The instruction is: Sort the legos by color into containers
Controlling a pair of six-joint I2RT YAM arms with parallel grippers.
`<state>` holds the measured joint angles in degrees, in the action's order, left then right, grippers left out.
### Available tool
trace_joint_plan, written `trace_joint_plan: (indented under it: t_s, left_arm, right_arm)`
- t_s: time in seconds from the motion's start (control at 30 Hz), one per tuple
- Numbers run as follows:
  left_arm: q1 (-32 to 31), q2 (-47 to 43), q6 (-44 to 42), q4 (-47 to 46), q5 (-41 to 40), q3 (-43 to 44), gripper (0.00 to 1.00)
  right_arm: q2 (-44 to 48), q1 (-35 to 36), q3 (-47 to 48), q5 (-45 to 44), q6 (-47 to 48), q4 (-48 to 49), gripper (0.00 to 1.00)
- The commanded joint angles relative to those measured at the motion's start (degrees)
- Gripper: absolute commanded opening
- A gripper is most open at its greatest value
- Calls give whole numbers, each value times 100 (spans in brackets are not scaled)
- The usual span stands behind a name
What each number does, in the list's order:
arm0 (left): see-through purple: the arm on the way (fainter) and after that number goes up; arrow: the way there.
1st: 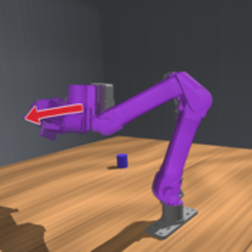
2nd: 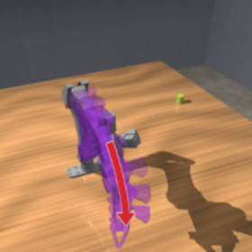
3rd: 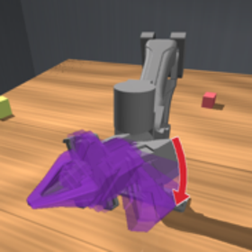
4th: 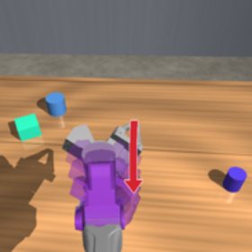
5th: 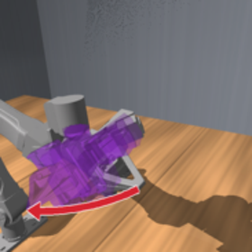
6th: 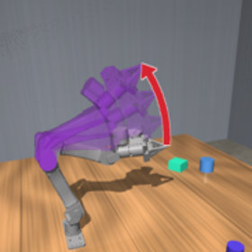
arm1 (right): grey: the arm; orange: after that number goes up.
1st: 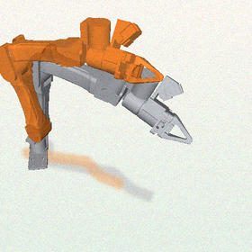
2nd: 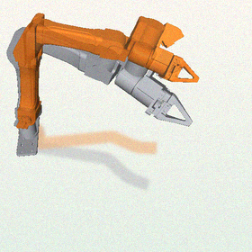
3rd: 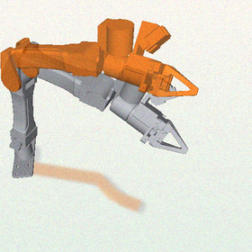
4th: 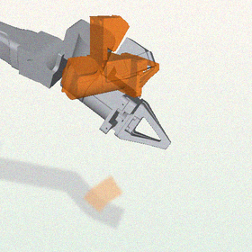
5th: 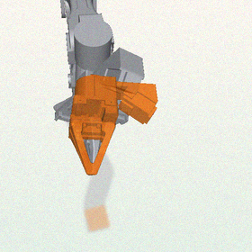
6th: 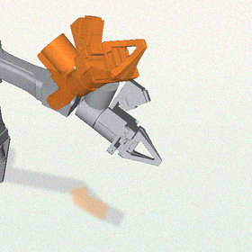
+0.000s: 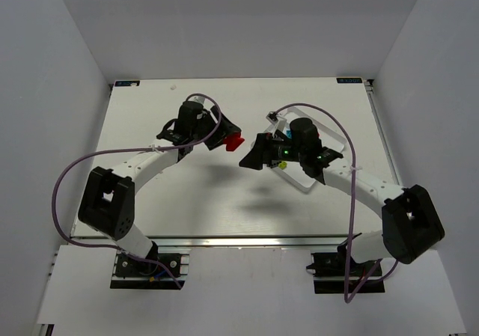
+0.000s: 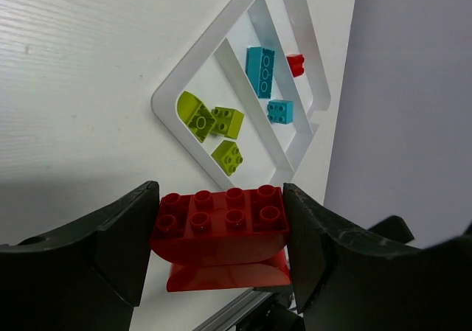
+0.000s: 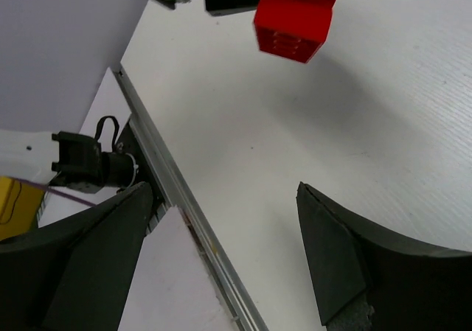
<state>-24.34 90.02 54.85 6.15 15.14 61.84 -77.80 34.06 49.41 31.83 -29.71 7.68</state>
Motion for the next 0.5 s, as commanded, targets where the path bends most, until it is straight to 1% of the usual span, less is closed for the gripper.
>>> trace_joint_plan:
  t_s: [0.0, 0.13, 0.23, 0.33, 0.47]
  left_arm:
    - [-255, -20, 140, -106, -248, 337, 22]
    - [-379, 77, 123, -123, -292, 416, 22]
    - [-571, 130, 157, -193, -266, 407, 22]
    - [-625, 139, 158, -202, -292, 416, 22]
    - [-738, 156, 149, -132, -301, 460, 22]
  right_arm:
    - [-209, 48, 350, -379, -289, 225, 85]
    - [-236, 65, 289, -704, -211, 558, 85]
    - [-323, 48, 306, -986, -97, 664, 85]
    - [-402, 74, 298, -1258, -26, 726, 85]
    - [-508, 65, 254, -1513, 53, 980, 82]
